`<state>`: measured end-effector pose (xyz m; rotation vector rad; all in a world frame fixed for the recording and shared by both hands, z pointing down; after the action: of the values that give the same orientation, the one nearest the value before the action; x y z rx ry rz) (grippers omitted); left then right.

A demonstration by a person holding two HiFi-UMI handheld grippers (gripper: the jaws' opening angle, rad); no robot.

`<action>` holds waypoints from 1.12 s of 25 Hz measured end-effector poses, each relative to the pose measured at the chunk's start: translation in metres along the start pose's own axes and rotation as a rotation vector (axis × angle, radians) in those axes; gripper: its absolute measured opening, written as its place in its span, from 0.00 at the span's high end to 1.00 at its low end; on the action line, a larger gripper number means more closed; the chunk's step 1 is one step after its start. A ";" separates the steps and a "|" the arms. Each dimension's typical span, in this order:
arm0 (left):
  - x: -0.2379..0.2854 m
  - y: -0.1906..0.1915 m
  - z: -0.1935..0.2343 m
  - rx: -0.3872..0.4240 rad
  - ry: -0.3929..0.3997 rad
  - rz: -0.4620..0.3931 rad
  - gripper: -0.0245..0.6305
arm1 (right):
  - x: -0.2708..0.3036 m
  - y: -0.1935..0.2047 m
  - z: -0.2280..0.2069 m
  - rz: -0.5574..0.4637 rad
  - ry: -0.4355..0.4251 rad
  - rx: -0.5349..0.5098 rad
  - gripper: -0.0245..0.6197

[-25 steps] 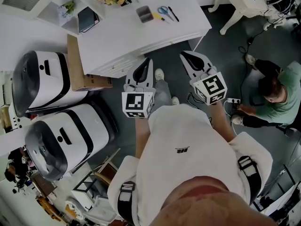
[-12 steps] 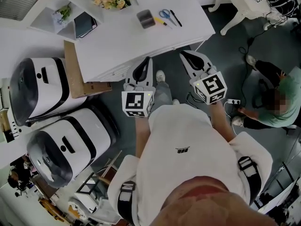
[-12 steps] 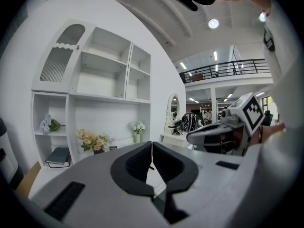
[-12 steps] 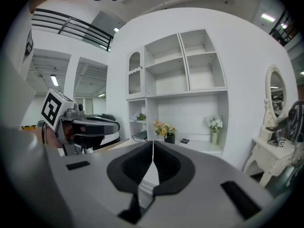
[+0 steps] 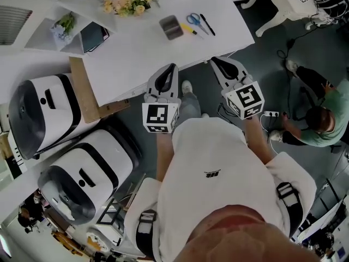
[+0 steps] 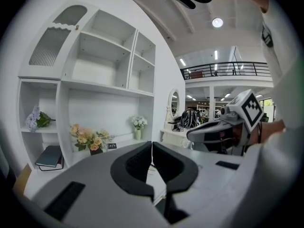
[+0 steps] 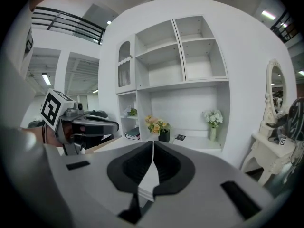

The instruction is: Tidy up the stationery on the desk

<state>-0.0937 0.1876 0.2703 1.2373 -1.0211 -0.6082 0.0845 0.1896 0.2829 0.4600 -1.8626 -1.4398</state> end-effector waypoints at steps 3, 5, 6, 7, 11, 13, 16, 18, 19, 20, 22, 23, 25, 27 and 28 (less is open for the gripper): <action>0.022 -0.001 0.014 -0.004 0.021 0.012 0.96 | 0.020 -0.004 -0.013 0.011 0.010 0.015 0.96; 0.038 -0.002 0.024 -0.003 0.037 0.021 0.96 | 0.036 -0.007 -0.021 0.019 0.012 0.022 0.96; 0.045 -0.002 0.028 -0.002 0.044 0.025 0.96 | 0.043 -0.008 -0.025 0.023 0.014 0.027 0.96; 0.053 -0.002 0.033 0.000 0.052 0.028 0.96 | 0.050 -0.008 -0.029 0.026 0.016 0.032 0.96; 0.081 -0.003 0.049 0.000 0.081 0.035 0.96 | 0.076 -0.011 -0.045 0.036 0.031 0.046 0.96; 0.094 -0.003 0.058 -0.007 0.094 0.039 0.96 | 0.088 -0.012 -0.054 0.043 0.043 0.053 0.96; 0.111 -0.002 0.071 -0.016 0.112 0.046 0.96 | 0.105 -0.012 -0.065 0.058 0.062 0.063 0.96; 0.121 0.000 0.079 -0.019 0.126 0.052 0.96 | 0.116 -0.010 -0.071 0.072 0.077 0.067 0.96; 0.126 0.001 0.083 -0.021 0.134 0.054 0.96 | 0.121 -0.009 -0.074 0.080 0.086 0.066 0.96; 0.131 0.002 0.086 -0.023 0.144 0.057 0.96 | 0.125 -0.007 -0.077 0.089 0.097 0.064 0.96; 0.141 0.004 0.092 -0.029 0.161 0.062 0.96 | 0.134 -0.003 -0.083 0.103 0.114 0.059 0.96; 0.146 0.006 0.095 -0.032 0.168 0.065 0.96 | 0.139 -0.002 -0.087 0.109 0.120 0.061 0.96; 0.156 0.009 0.100 -0.034 0.175 0.075 0.96 | 0.148 -0.001 -0.093 0.118 0.126 0.070 0.96; 0.165 0.013 0.103 -0.035 0.180 0.084 0.96 | 0.154 0.001 -0.098 0.126 0.131 0.078 0.96; 0.169 0.015 0.104 -0.036 0.183 0.088 0.96 | 0.157 0.003 -0.101 0.130 0.132 0.080 0.96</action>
<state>-0.1115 0.0005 0.3343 1.1870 -0.9024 -0.4353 0.0525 0.0174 0.3480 0.4526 -1.8147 -1.2234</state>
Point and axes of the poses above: the fingertips, and each gripper's own axes: x forward along the fingers, z to its left, y out of its underside, the point moved 6 cm from there along -x, backward along the fingers, and after that the axes turned 9 degrees about -y, right-handed, at the moved point
